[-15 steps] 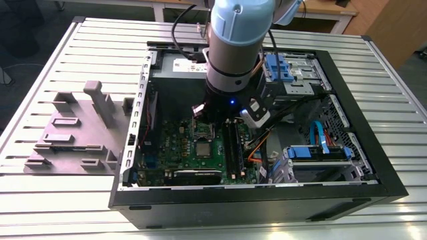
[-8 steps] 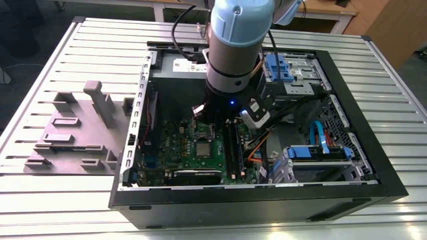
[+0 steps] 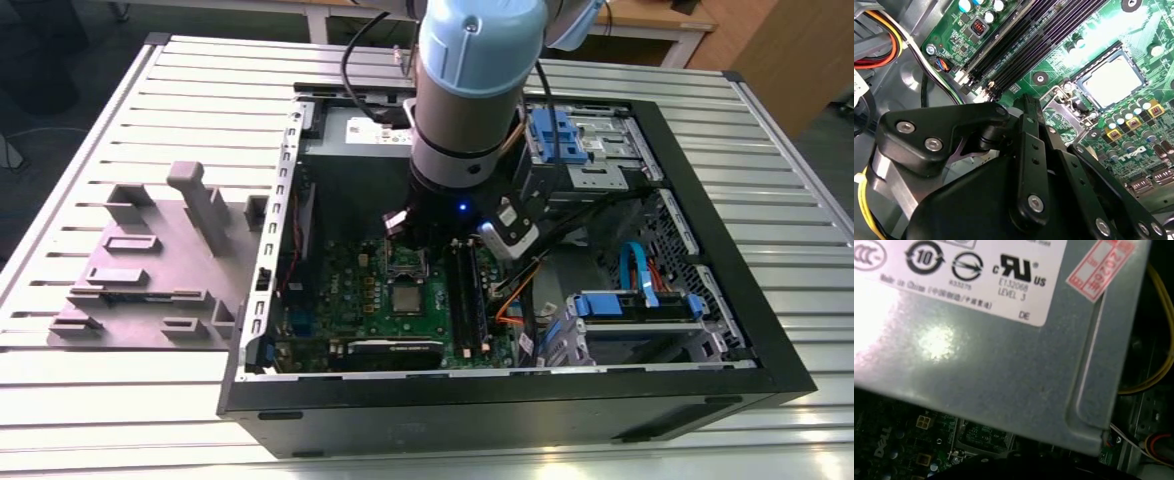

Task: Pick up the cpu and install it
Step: 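Close the cpu cover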

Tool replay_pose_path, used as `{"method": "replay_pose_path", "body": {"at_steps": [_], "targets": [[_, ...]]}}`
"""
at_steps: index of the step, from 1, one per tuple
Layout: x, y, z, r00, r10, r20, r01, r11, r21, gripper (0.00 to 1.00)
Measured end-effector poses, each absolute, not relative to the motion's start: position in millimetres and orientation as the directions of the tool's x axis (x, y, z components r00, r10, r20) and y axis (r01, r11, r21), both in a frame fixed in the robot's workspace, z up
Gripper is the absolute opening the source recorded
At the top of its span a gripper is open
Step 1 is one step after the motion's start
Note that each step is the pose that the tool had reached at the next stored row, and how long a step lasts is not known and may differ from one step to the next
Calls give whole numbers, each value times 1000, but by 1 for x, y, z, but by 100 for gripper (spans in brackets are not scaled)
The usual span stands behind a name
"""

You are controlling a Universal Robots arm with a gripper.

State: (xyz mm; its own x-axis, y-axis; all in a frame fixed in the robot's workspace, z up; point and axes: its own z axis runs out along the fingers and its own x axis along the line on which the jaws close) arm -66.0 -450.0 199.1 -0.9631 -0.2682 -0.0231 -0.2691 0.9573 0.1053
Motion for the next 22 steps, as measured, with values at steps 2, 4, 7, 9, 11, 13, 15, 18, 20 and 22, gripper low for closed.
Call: {"method": "replay_pose_path", "body": {"at_steps": [2,4,7,9,11,13,15,18,20,22], "targets": [[-66,-451,199,-963,-268,-23,-269,957,107,10],[-66,-452,199,-963,-268,-24,-269,957,107,10],[-66,-454,201,-963,-268,-24,-269,957,108,10],[-66,-455,202,-963,-268,-24,-269,957,109,10],[-66,-456,204,-963,-268,-24,-269,957,109,10],[-66,-457,207,-963,-268,-24,-269,957,110,10],[-66,-458,209,-963,-268,-25,-269,957,111,10],[-66,-460,211,-963,-268,-26,-269,956,115,10],[-66,-460,211,-963,-268,-28,-269,955,122,10],[-66,-459,210,-963,-268,-29,-269,955,126,10]]}}
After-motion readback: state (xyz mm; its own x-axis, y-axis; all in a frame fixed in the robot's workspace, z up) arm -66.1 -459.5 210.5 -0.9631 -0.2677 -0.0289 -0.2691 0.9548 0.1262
